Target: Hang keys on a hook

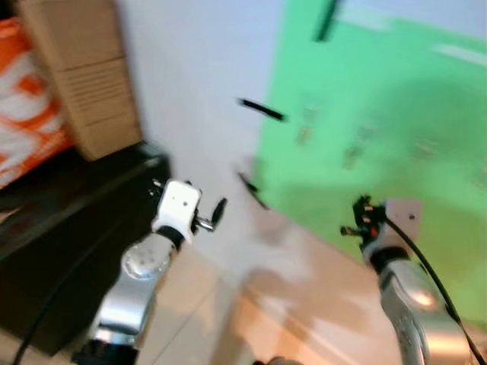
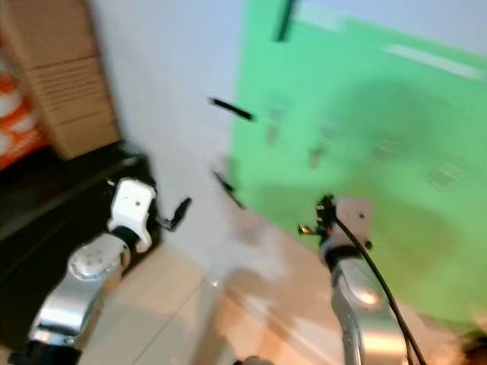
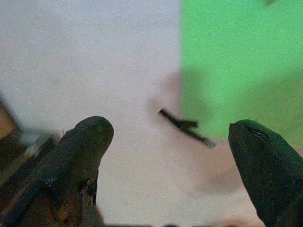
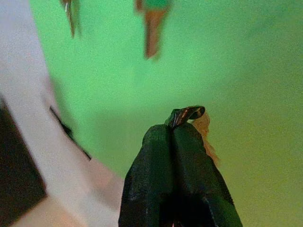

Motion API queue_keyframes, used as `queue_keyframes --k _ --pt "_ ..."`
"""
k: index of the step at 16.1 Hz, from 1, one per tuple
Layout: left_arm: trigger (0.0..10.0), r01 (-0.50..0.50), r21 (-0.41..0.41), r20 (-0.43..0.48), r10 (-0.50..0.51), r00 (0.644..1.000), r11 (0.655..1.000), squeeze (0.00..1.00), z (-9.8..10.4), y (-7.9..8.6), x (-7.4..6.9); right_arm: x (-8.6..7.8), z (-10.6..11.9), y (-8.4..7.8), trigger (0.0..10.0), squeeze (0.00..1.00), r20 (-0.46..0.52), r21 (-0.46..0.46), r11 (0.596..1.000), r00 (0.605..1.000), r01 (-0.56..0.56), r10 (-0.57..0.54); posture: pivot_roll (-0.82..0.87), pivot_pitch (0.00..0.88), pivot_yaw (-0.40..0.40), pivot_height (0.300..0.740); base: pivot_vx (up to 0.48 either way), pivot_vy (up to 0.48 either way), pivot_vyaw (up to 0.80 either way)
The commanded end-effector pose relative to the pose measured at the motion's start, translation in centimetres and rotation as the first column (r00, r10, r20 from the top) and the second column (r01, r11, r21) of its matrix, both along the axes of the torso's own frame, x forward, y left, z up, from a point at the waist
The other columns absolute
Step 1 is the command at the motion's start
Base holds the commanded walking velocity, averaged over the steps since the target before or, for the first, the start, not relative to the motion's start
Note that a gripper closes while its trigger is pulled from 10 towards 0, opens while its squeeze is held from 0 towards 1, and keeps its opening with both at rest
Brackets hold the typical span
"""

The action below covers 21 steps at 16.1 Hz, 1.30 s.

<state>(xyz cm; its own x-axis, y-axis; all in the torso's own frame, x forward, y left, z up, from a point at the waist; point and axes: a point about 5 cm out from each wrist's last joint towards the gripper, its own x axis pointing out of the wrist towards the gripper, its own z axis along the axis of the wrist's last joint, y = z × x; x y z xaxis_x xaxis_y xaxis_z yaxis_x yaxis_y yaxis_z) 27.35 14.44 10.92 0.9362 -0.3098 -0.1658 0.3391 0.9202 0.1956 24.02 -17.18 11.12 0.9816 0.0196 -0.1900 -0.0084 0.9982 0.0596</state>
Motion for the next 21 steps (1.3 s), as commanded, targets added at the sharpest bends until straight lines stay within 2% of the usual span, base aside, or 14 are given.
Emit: queue_keyframes --k 1,4,9,11,14,15,16,17,19,21 --pt "10.0 0.002 0.013 0.024 -0.002 1.0 1.0 0.0 0.5 0.0 0.3 0.2 0.3 0.0 10.0 0.0 0.01 -0.002 1.0 1.0 -0.014 0.014 -0.01 0.0 -0.037 0.74 0.0 0.0 -0.8" --pt "10.0 0.009 0.027 0.038 -0.01 0.999 1.0 0.0 0.7 -0.1 0.5 0.6 0.4 0.2 10.0 0.0 0.022 -0.002 0.999 0.999 -0.043 0.043 0.0 0.0 -0.036 0.74 0.0 -0.227 -0.27" --pt "10.0 0.042 0.066 0.062 -0.046 0.997 0.997 0.0 1.4 0.0 1.1 1.6 2.1 1.4 10.0 0.0 0.106 0.019 0.984 0.979 -0.176 0.173 0.01 0.0 -0.025 0.74 0.0 -0.074 0.0" --pt "10.0 0.107 0.072 0.061 -0.111 0.992 0.992 0.0 1.8 -0.3 1.0 2.1 3.0 1.9 10.0 0.0 0.142 0.047 0.977 0.969 -0.21 0.202 0.01 0.0 -0.022 0.74 0.0 0.0 0.0" --pt "10.0 0.295 0.063 0.03 -0.298 0.954 0.953 0.0 2.2 -1.0 -0.1 3.1 4.4 1.6 10.0 0.0 0.191 0.059 0.977 0.963 -0.203 0.189 0.02 0.0 -0.023 0.74 0.0 0.0 0.0" --pt "10.0 0.354 0.053 0.018 -0.356 0.934 0.934 0.0 2.4 -1.1 -0.6 3.3 4.7 1.4 10.0 0.0 0.2 0.067 0.977 0.962 -0.204 0.188 0.03 0.0 -0.024 0.74 0.0 0.0 0.0" --pt "10.0 0.442 0.018 0.003 -0.442 0.897 0.897 0.0 2.9 -1.2 -1.3 3.4 5.1 1.3 10.0 0.0 0.213 0.067 0.973 0.956 -0.221 0.202 0.03 0.0 -0.022 0.74 0.0 0.0 0.0" --pt "10.0 0.464 0.007 -0.002 -0.464 0.886 0.886 0.0 3.0 -1.3 -1.5 3.5 5.2 1.2 10.0 0.0 0.216 0.065 0.973 0.955 -0.223 0.205 0.03 0.0 -0.023 0.74 0.0 0.0 0.0" --pt "10.0 0.552 -0.024 -0.023 -0.553 0.833 0.833 0.0 3.6 -1.6 -2.0 4.0 5.8 0.8 10.0 0.0 0.23 0.053 0.972 0.95 -0.23 0.212 0.02 0.0 -0.019 0.74 0.0 0.0 0.0" --pt "10.0 0.573 -0.031 -0.028 -0.573 0.819 0.819 0.0 3.7 -1.7 -2.1 4.5 6.4 0.5 10.0 0.0 0.248 0.049 0.971 0.945 -0.232 0.213 0.02 0.0 -0.017 0.74 0.0 0.0 0.0"
